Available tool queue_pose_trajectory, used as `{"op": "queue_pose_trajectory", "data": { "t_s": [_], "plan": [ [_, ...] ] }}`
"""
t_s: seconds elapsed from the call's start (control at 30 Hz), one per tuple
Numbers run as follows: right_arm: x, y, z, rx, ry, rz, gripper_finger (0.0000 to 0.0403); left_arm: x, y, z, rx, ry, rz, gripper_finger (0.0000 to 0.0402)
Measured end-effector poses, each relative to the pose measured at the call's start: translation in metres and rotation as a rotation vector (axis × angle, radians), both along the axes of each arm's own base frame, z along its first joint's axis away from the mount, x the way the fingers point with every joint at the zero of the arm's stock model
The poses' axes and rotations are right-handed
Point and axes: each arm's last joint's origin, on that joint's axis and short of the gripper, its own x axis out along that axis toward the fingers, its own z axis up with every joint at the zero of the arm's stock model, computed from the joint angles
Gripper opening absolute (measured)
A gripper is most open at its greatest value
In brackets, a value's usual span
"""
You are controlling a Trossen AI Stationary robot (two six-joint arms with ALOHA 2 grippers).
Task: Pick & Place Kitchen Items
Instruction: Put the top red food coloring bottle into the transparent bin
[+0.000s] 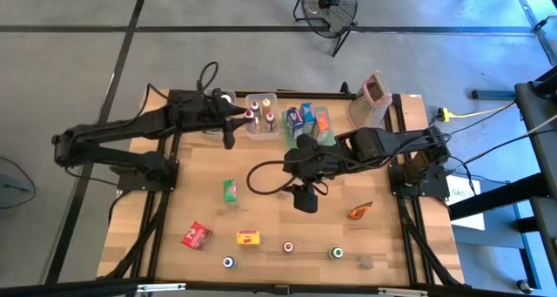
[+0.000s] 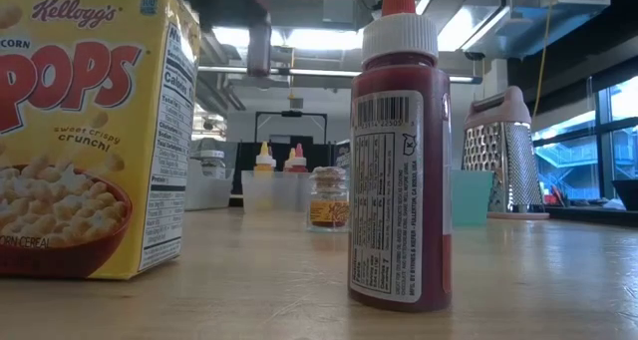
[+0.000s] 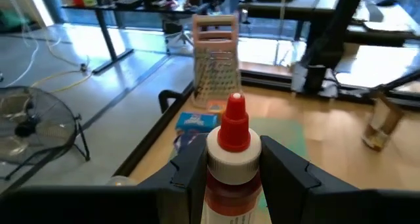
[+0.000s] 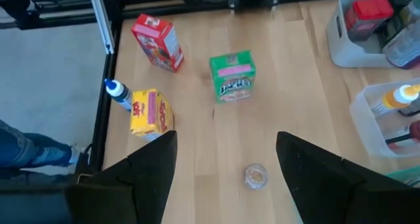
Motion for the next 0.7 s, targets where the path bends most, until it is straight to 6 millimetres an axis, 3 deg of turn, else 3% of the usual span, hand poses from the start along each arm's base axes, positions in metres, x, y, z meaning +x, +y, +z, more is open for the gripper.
{"op": "queue_pose_trajectory", "data": {
  "t_s": [0.3, 0.7],
  "plan": [
    [-0.001, -0.006, -0.002, 0.033, 0.046, -0.011, 0.0263, 0.008, 0.018, -0.05, -0.015, -0.07, 0.074, 0.0108],
    [-0.004, -0.021, -0.006, -0.017, 0.114, -0.009, 0.0263, 0.039, 0.036, -0.099, -0.033, -0.064, 0.221, 0.0108]
  ]
}}
